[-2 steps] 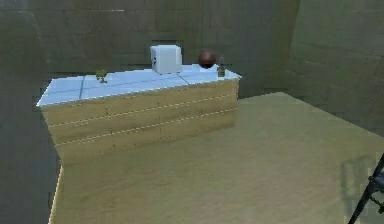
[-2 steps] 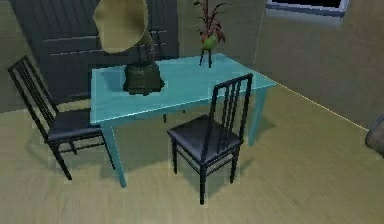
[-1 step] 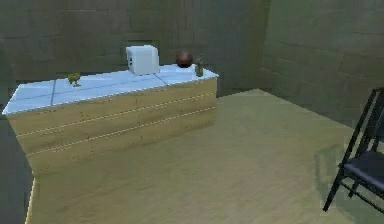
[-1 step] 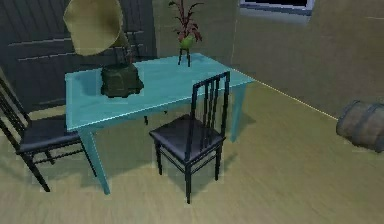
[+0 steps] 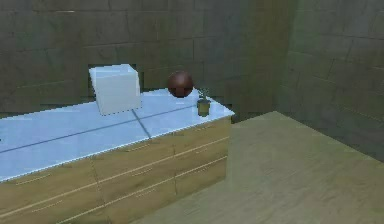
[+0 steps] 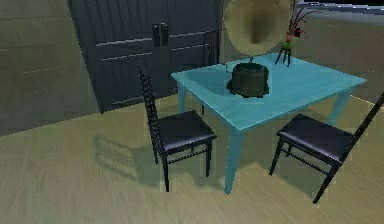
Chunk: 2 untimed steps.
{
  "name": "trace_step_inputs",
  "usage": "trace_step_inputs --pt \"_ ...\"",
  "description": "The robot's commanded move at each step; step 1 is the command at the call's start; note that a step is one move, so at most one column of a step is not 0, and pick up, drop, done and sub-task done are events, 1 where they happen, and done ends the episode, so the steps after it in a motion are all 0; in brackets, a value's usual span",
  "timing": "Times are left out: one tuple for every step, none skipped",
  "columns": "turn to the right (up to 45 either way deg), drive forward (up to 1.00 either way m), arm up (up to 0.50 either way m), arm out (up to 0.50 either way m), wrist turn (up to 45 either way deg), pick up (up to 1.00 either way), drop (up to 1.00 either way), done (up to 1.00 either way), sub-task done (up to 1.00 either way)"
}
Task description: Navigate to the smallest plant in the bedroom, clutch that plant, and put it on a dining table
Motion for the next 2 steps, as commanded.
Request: trace_step_inputs --pt "0.0 0.45 0.0 0.0 0.0 0.0 0.0 0.0 0.0" --pt "-45.0 0.0 0.0 0.0 0.0 0.0 0.0 0.0 0.0"
